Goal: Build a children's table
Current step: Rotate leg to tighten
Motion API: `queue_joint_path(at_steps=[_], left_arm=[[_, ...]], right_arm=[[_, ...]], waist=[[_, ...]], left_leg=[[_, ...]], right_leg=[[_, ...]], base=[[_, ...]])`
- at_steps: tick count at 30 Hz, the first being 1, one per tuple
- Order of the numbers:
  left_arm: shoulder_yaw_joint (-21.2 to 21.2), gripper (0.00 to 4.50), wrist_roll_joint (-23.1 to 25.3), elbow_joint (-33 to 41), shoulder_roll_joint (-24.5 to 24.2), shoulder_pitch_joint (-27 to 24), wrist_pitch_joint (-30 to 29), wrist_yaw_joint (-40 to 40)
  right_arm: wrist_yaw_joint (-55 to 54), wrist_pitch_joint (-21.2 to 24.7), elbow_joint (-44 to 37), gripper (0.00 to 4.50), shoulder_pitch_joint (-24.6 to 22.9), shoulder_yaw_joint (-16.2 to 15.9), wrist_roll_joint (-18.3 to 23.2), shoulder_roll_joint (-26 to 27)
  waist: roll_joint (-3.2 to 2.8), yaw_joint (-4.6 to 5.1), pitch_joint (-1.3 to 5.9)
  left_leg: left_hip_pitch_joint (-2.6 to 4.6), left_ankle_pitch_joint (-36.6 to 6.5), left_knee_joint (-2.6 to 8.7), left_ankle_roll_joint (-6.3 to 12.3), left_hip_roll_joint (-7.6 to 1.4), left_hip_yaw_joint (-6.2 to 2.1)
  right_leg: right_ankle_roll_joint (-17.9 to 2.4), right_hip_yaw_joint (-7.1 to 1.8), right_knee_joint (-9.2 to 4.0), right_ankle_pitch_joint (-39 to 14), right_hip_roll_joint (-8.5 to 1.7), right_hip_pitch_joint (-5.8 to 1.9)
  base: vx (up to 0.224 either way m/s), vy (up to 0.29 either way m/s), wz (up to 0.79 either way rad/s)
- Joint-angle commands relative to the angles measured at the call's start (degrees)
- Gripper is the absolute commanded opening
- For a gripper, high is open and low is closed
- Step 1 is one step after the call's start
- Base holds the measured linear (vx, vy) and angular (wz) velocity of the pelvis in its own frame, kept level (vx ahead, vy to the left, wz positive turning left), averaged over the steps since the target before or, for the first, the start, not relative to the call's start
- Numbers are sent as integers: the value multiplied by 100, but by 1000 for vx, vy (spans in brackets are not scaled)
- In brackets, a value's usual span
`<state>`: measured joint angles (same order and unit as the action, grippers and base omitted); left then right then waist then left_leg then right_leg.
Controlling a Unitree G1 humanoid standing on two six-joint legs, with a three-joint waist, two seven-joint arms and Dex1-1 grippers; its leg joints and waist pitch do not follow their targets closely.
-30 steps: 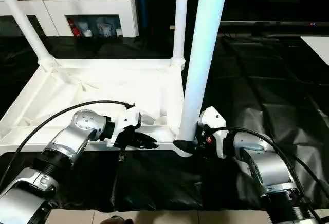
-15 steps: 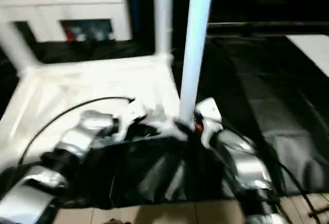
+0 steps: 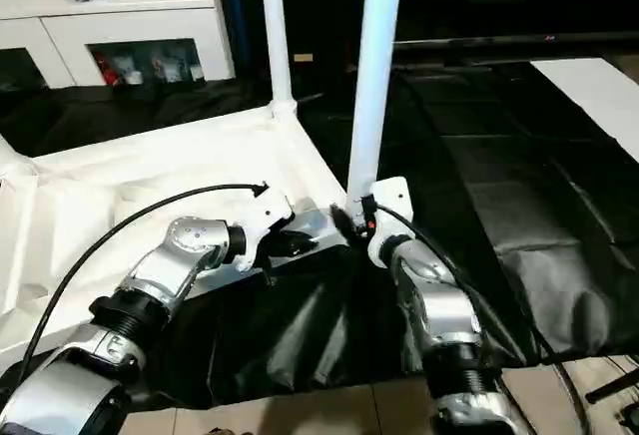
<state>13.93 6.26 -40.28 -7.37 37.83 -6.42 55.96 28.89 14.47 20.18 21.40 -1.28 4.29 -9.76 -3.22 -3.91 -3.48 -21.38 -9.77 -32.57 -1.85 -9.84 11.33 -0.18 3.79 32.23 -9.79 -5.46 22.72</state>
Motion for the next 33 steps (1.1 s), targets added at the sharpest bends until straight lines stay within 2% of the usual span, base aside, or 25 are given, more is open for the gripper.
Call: queue_joint_path(at_steps=[1, 3, 4, 5, 6, 8, 9, 10, 11, 14, 15, 18, 20, 24, 30, 33], left_arm=[[274, 0, -290, 434, 183, 61, 345, 482], [286, 0, -335, 480, 100, 38, 350, 627], [288, 0, -385, 519, -1, 17, 373, 817], [292, 0, -402, 530, -58, 9, 397, 913], [297, 0, -422, 543, -125, 0, 426, 1027], [297, 0, -447, 546, -303, -11, 494, 1323], [296, 0, -449, 544, -328, -12, 504, 1366], [293, 0, -452, 531, -398, -5, 521, 1482], [293, 0, -452, 531, -398, -5, 521, 1482], [298, 0, -479, 493, -569, 38, 505, 1768], [307, 0, -486, 486, -605, 53, 487, 1835], [328, 0, -506, 467, -677, 75, 486, 1956], [323, 0, -527, 452, -721, 85, 496, 2010], [315, 0, -536, 444, -760, 80, 498, 2094], [281, 0, -543, 420, -737, 63, 500, 2007], [181, 0, -544, 348, -580, 103, 505, 1599]], right_arm=[[692, 172, -17, 368, -171, -666, 68, 83], [1047, 163, -177, 368, -265, -734, 134, -82], [1481, 167, -387, 368, -376, -805, 261, -292], [1702, 173, -496, 368, -427, -843, 325, -412], [1965, 181, -625, 368, -488, -888, 401, -555], [2605, 252, -934, 368, -620, -984, 588, -940], [2697, 269, -977, 368, -637, -997, 618, -998], [2917, 311, -1081, 368, -671, -1028, 684, -1155], [2917, 311, -1081, 368, -671, -1028, 684, -1155], [3471, 459, -1291, 368, -736, -1086, 777, -1513], [3581, 476, -1322, 343, -746, -1099, 786, -1582], [3747, 504, -1348, 336, -748, -1169, 775, -1708], [3850, 486, -1357, 304, -747, -1222, 788, -1775], [3938, 508, -1396, 275, -741, -1240, 841, -1794], [3901, 566, -1442, 250, -792, -1236, 870, -1731], [3603, 483, -1332, 249, -799, -1133, 835, -1545]], waist=[[54, -43, 312], [67, -87, 336], [110, -117, 345], [106, -152, 350], [86, -214, 349], [94, -231, 366], [92, -279, 386], [79, -313, 376], [80, -312, 377], [83, -341, 357], [81, -345, 356], [89, -347, 340], [93, -350, 340], [97, -365, 360], [97, -402, 381], [101, -403, 368]], left_leg=[[94, -2105, 476, 95, -333, -195], [93, -1830, 442, 224, -346, -172], [77, -1596, 409, 329, -335, -141], [67, -1500, 395, 364, -336, -144], [95, -1439, 368, 431, -348, -122], [44, -1216, 346, 503, -344, -120], [67, -1095, 324, 569, -354, -121], [73, -1041, 315, 632, -359, -105], [55, -1021, 312, 639, -359, -111], [64, -1208, 345, 539, -376, -128], [70, -1271, 349, 508, -378, -129], [93, -1513, 381, 334, -387, -137], [103, -1568, 383, 277, -388, -134], [83, -1423, 372, 296, -381, -138], [69, -1192, 338, 384, -371, -133], [76, -1293, 348, 353, -374, -134]], right_leg=[[-1020, -244, -404, -1766, -382, -198], [-1146, -242, -358, -1447, -372, -204], [-1259, -243, -335, -1223, -371, -212], [-1266, -242, -313, -1176, -377, -232], [-1303, -252, -310, -1104, -369, -196], [-1391, -246, -238, -795, -356, -225], [-1413, -238, -216, -622, -356, -241], [-1457, -247, -209, -530, -360, -218], [-1472, -239, -197, -533, -360, -230], [-1408, -229, -238, -1008, -366, -235], [-1392, -231, -246, -1107, -367, -231], [-1316, -246, -285, -1504, -374, -204], [-1308, -254, -292, -1561, -377, -198], [-1297, -249, -272, -1433, -380, -215], [-1367, -241, -231, -1111, -375, -228], [-1335, -241, -254, -1304, -379, -216]], base=[[0, 0, 0], [57, -16, 3], [58, -22, 2], [56, -27, 5], [56, -27, 5], [28, -14, 2], [0, 0, 0], [0, 0, 0], [0, 0, 0], [0, 0, 0], [0, 0, 0], [0, 0, 0], [0, 0, 0], [0, 0, 0], [0, 0, 0], [0, 0, 0]])
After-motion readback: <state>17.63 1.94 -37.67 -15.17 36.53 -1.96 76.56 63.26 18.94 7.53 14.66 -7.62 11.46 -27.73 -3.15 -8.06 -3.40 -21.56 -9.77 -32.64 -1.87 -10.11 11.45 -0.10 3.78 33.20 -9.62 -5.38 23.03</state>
